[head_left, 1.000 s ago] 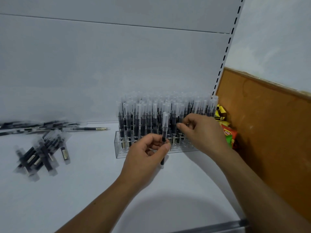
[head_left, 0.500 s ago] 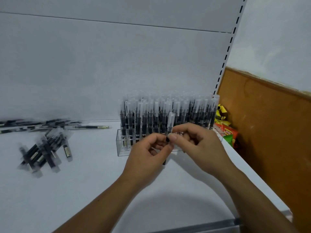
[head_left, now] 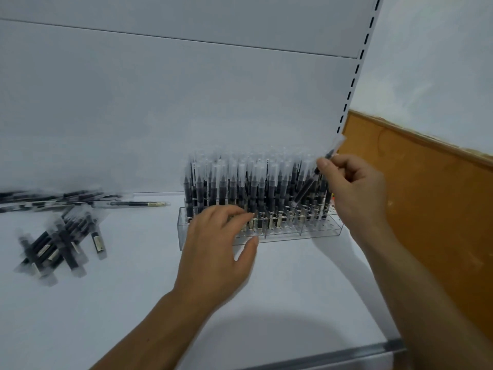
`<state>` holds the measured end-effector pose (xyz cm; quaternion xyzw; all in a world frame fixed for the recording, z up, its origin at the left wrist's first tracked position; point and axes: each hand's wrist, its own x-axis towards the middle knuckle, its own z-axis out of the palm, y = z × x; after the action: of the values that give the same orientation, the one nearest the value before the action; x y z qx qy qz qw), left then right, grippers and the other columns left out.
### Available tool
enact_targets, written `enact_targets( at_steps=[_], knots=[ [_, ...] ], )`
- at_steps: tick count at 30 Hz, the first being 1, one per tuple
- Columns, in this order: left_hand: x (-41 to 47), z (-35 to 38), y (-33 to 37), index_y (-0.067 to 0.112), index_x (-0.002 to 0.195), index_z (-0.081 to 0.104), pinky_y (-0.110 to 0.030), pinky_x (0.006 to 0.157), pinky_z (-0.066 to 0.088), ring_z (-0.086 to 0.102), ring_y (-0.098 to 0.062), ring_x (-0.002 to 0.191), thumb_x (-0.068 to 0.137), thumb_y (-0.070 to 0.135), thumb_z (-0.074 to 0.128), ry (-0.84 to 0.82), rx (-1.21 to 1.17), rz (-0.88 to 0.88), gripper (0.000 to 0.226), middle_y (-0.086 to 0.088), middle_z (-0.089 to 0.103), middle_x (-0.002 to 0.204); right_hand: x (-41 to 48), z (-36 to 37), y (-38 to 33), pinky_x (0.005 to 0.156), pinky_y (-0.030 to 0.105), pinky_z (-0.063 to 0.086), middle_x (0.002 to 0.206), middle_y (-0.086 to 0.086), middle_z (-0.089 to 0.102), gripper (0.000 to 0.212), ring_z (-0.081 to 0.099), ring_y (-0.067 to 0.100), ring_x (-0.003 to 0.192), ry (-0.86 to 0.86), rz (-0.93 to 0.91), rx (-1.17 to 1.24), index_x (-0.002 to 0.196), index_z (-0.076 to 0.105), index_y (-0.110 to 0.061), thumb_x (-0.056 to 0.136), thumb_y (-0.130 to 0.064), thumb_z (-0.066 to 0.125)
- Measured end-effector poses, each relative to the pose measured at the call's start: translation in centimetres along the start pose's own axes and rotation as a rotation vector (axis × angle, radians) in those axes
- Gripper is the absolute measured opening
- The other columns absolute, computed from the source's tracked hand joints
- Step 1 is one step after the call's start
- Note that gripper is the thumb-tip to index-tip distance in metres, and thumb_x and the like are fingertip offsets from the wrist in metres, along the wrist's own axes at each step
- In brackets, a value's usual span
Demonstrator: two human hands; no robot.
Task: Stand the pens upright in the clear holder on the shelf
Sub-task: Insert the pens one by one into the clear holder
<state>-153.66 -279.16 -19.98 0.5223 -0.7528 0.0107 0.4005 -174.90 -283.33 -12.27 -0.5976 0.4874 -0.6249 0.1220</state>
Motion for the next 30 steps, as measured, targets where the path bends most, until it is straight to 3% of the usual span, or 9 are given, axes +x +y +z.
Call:
enact_targets(
  at_steps=[3, 10, 14, 17, 22, 26, 30],
  knots=[
    [-0.2, 0.2, 0.0, 0.027, 0.123, 0.062, -0.032, 0.104, 0.029, 0.044, -0.011, 0.117, 0.086, 0.047, 0.046, -0.047, 0.074, 0.008, 0.045, 0.014, 0.056, 0.119, 0.3, 0.7, 0.7, 0.054, 0.018, 0.038, 0.058, 0.0, 0.048, 0.016, 0.04, 0.004, 0.052, -0.042, -0.027, -0.086, 0.083, 0.069, -0.011, 0.091, -0.025, 0.067],
    [-0.2, 0.2, 0.0, 0.027, 0.124, 0.061, -0.027, 0.103, 0.024, 0.044, -0.01, 0.117, 0.086, 0.046, 0.046, -0.04, 0.09, 0.013, 0.045, 0.014, 0.055, 0.119, 0.8, 1.2, 0.8, 0.059, 0.023, 0.044, 0.055, -0.005, 0.05, 0.014, 0.042, 0.003, 0.05, -0.077, -0.042, -0.16, 0.082, 0.069, -0.019, 0.09, -0.03, 0.067],
    [-0.2, 0.2, 0.1, 0.027, 0.124, 0.061, -0.028, 0.103, 0.024, 0.043, -0.01, 0.117, 0.086, 0.046, 0.045, -0.041, 0.083, 0.011, 0.045, 0.015, 0.055, 0.119, 0.3, 1.5, 1.6, 0.056, 0.021, 0.038, 0.052, -0.006, 0.045, 0.02, 0.041, 0.004, 0.049, -0.16, 0.006, -0.213, 0.074, 0.066, -0.018, 0.089, -0.031, 0.068],
    [-0.2, 0.2, 0.1, 0.028, 0.126, 0.06, -0.03, 0.104, 0.027, 0.043, -0.01, 0.118, 0.087, 0.047, 0.044, -0.049, 0.079, 0.002, 0.047, 0.015, 0.055, 0.121, -0.9, 2.2, 2.5, 0.062, 0.028, 0.047, 0.052, -0.007, 0.047, 0.021, 0.044, 0.007, 0.052, -0.217, 0.051, -0.26, 0.071, 0.063, -0.021, 0.09, -0.031, 0.068],
    [-0.3, 0.1, 0.1, 0.028, 0.126, 0.06, -0.028, 0.105, 0.024, 0.042, -0.009, 0.119, 0.086, 0.047, 0.044, -0.054, 0.073, 0.002, 0.047, 0.015, 0.055, 0.122, -0.6, 1.8, 2.7, 0.056, 0.029, 0.042, 0.056, -0.008, 0.053, 0.019, 0.048, 0.006, 0.054, -0.264, 0.004, -0.454, 0.077, 0.062, -0.025, 0.091, -0.038, 0.064],
    [-0.2, 0.1, 0.0, 0.028, 0.126, 0.06, -0.031, 0.105, 0.027, 0.042, -0.01, 0.119, 0.086, 0.048, 0.043, -0.056, 0.064, -0.004, 0.048, 0.015, 0.055, 0.122, -0.8, 1.9, 2.7, 0.053, 0.026, 0.035, 0.054, -0.008, 0.05, 0.02, 0.045, 0.006, 0.052, -0.269, 0.001, -0.436, 0.076, 0.062, -0.023, 0.091, -0.037, 0.065],
    [-0.2, 0.2, -0.1, 0.028, 0.127, 0.059, -0.029, 0.106, 0.025, 0.041, -0.01, 0.12, 0.086, 0.048, 0.043, -0.062, 0.051, 0.012, 0.049, 0.015, 0.054, 0.122, -0.5, 1.5, 2.1, 0.055, 0.027, 0.038, 0.058, -0.009, 0.055, 0.02, 0.049, 0.006, 0.056, -0.318, -0.012, -0.526, 0.078, 0.061, -0.027, 0.091, -0.042, 0.062]
  ],
)
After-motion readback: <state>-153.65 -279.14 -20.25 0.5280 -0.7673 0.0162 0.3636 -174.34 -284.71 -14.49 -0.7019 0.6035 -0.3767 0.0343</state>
